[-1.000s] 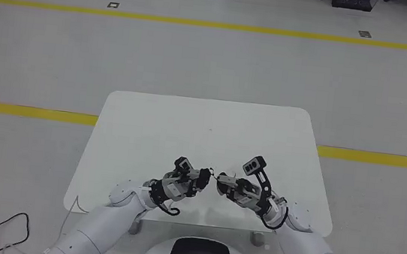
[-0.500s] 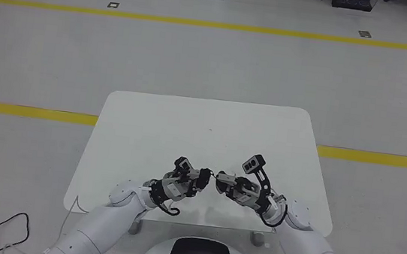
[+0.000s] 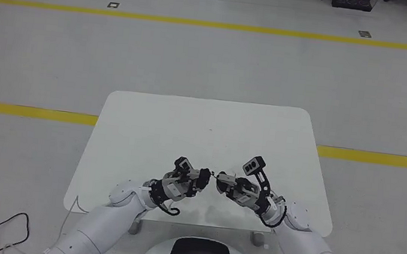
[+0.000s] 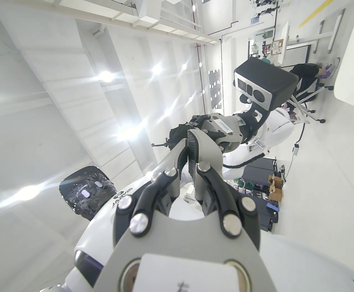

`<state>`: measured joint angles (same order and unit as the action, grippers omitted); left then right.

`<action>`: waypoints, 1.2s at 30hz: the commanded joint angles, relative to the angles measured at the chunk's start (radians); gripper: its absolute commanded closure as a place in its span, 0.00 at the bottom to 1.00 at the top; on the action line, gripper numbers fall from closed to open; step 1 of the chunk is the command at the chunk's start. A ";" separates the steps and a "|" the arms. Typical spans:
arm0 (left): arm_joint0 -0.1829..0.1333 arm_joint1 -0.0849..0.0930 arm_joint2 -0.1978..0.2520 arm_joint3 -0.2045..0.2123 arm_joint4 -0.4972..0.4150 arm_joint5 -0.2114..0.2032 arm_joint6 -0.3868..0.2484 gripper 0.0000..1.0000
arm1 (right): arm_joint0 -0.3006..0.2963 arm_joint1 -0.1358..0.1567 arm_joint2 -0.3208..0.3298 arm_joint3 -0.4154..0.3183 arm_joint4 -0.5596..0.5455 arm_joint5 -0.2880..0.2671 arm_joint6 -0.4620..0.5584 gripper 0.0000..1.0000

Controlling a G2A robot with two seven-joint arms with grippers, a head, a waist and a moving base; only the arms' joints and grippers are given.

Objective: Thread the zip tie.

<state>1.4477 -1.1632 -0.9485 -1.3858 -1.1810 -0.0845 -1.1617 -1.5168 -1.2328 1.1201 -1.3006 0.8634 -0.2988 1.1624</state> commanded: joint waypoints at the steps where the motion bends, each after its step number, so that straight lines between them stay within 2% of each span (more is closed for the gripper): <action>1: 0.000 0.000 0.000 0.000 0.000 0.000 0.000 1.00 | 0.001 0.000 0.001 0.005 0.001 0.001 0.002 1.00; 36: 0.000 0.000 0.000 0.000 0.000 0.000 0.000 1.00 | 0.002 0.003 -0.005 0.026 -0.013 -0.006 0.000 1.00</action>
<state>1.4477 -1.1632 -0.9485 -1.3858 -1.1810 -0.0845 -1.1617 -1.5148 -1.2304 1.1150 -1.2749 0.8502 -0.3046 1.1627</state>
